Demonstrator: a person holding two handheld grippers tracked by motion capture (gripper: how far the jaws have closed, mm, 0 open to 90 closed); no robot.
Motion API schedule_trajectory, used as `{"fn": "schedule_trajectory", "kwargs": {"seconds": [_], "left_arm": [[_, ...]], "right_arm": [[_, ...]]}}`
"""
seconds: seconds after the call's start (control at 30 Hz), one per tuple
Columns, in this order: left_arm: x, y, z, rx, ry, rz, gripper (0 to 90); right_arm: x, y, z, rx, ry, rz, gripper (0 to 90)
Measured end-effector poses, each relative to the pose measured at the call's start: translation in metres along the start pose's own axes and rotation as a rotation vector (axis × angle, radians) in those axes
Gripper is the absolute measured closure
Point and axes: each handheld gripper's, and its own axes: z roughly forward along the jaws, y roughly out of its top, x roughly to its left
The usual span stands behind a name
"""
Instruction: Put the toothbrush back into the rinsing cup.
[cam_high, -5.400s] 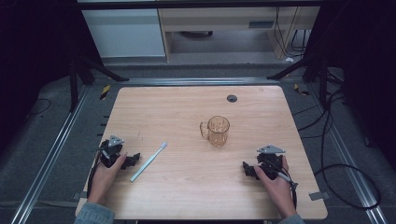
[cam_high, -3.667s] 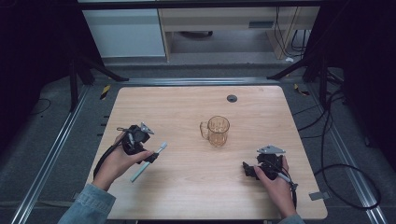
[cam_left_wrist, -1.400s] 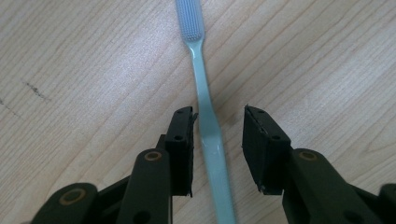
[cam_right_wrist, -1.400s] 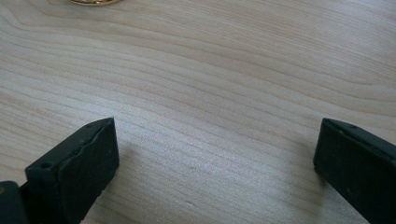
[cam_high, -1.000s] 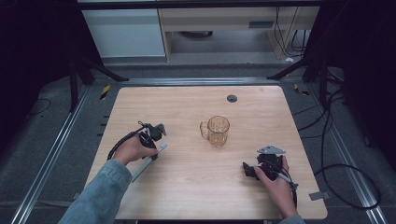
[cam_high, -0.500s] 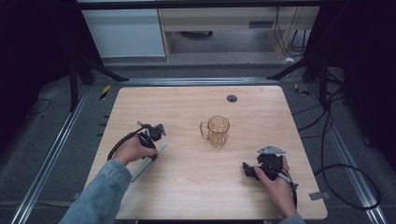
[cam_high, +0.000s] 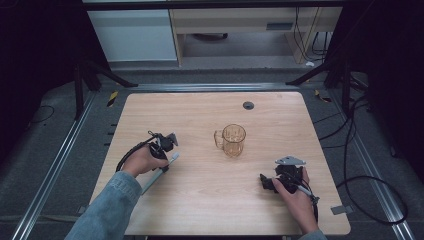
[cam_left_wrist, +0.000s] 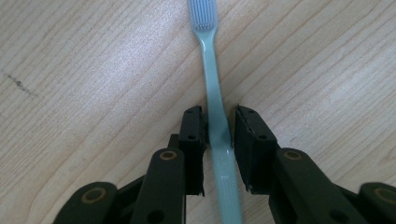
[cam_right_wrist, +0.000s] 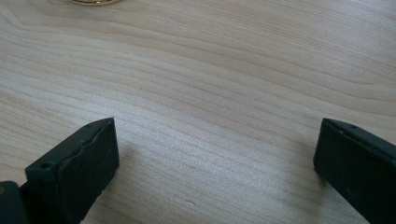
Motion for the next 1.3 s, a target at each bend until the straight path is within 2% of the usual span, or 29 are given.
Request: {"fn": "schedule_trajectory", "kwargs": {"seconds": [0.3, 0.43, 0.5, 0.73, 1.03, 1.07, 1.13, 1.3], "left_arm": [[0.000, -0.001, 0.000, -0.004, 0.012, 0.011, 76.5], [0.000, -0.002, 0.000, -0.001, 0.011, 0.041, 78.0], [-0.001, -0.002, -0.001, -0.008, 0.018, 0.043, 78.4], [-0.002, -0.003, -0.012, -0.059, 0.037, 0.040, 78.7], [-0.009, -0.003, -0.038, -0.171, 0.059, 0.042, 78.8], [-0.011, -0.003, -0.045, -0.195, 0.065, 0.045, 78.8], [-0.012, -0.003, -0.049, -0.208, 0.068, 0.045, 78.9], [-0.021, 0.002, -0.063, -0.253, 0.093, 0.077, 78.9]], "right_arm": [[0.000, 0.000, 0.000, 0.000, 0.003, -0.001, 0.5], [0.000, 0.000, 0.000, 0.000, 0.003, -0.001, 0.5], [0.000, 0.000, 0.000, 0.000, 0.003, -0.001, 0.5], [0.000, 0.000, 0.000, 0.000, 0.003, -0.001, 0.5], [0.000, 0.000, 0.000, 0.000, 0.004, 0.000, 0.5], [0.000, 0.000, 0.000, -0.001, 0.003, -0.003, 0.5], [0.000, 0.000, 0.000, 0.000, 0.004, 0.000, 0.5], [0.000, 0.000, 0.000, 0.000, 0.004, -0.001, 0.5]]}}
